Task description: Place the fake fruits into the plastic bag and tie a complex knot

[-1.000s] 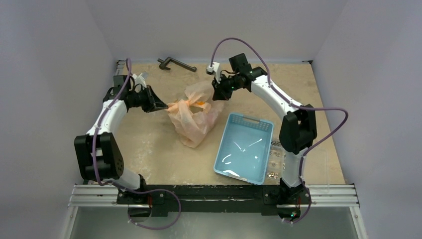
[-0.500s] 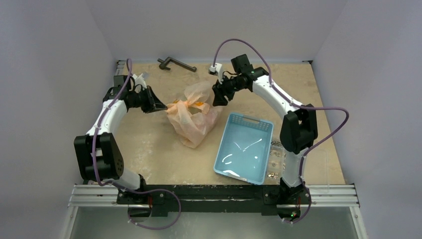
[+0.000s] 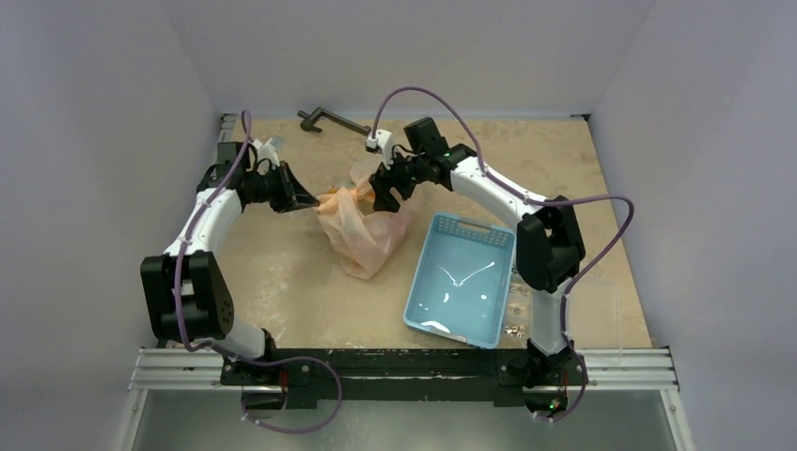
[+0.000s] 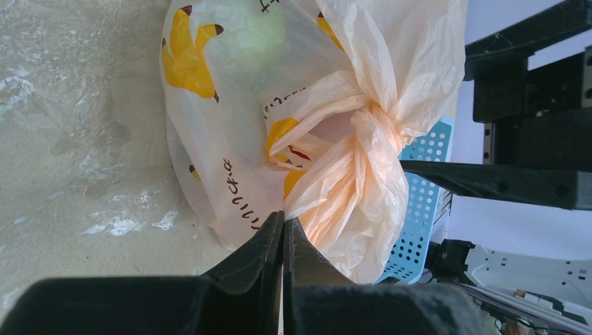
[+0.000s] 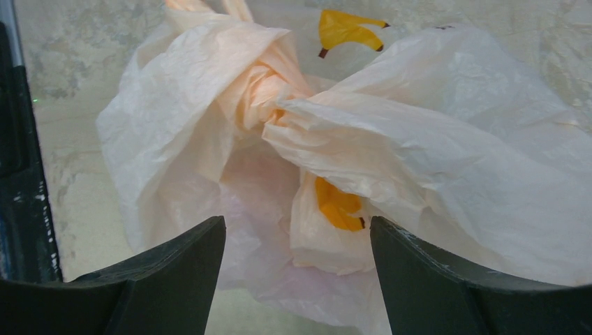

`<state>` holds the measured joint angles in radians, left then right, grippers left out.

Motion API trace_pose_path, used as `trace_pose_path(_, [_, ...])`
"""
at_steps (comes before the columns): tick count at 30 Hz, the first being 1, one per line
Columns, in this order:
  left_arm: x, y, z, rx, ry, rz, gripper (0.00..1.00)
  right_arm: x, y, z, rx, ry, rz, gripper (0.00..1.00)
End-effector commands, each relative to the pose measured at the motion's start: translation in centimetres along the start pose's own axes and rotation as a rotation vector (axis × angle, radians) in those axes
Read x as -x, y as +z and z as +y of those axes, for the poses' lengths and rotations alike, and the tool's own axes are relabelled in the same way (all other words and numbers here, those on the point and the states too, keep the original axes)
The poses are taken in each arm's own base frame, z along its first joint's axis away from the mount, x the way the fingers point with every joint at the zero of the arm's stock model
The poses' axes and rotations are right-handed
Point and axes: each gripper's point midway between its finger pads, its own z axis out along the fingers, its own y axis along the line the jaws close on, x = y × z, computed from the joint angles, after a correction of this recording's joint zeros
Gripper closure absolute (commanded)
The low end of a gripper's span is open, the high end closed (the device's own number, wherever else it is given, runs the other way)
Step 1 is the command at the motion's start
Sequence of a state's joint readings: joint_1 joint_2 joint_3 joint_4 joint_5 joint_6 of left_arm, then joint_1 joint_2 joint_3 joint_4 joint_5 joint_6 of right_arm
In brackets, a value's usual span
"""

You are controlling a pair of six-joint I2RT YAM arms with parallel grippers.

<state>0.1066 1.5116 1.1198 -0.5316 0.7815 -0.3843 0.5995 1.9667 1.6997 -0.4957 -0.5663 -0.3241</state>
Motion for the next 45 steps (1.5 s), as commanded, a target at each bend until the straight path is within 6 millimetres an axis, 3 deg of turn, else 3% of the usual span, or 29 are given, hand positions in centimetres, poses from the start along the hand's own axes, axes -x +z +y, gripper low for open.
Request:
trace_pose_path(1, [0.8,-0.6,-1.7,-0.038,0.037,-0.045,1.0,0.3,2.0,-1.2,-0.082,-0.02,0.003,0.25])
trace_pose_path(4, [1.0,-0.7,-1.4,-0.018,0.042,-0.056,1.0,0.1,2.4,-1.9,-0.144,-0.022,0.006,0.29])
trace_pose_path(6, [1.1,-0.7,-1.0,0.004,0.039,-0.061,1.0,0.2,2.2,-2.7,-0.193,-0.016,0.007,0.4])
trace_pose_path(12, [1.4,-1.3,1.4,0.157,0.009,-0.122,1.0,0.3,0.9,-3.9,-0.289,0.031,0.0,1.0])
trace_pose_path(21, [3.4,-5.2,5.2,0.425,-0.085,-0.332,1.0,-0.2,-4.3,-6.3,-0.447,0.18,-0.027,1.0])
trace_pose_path(30, [2.9,-9.1,10.6,0.709,-0.101,-0.377,1.0,-6.8,-9.8,-11.8,-0.623,0.289,0.088,1.0])
trace_pose_path(37, [3.5,-10.8,13.2,0.819,-0.048,-0.382,1.0,-9.8,-11.5,-13.3,-0.654,0.234,0.142,1.0])
trace_pose_path(39, [3.9,-9.7,12.1,0.726,-0.008,-0.362,1.0,-9.4,-11.2,-13.2,-0.617,0.216,0.139,1.0])
trace_pose_path(42, [5.2,-6.2,6.1,0.357,0.139,-0.34,0.98,-8.1,-10.0,-12.2,-0.529,0.217,0.107,1.0])
trace_pose_path(45, [5.0,-4.2,1.0,0.114,0.249,-0.227,0.7,-7.4,-8.6,-10.5,-0.409,0.209,0.073,1.0])
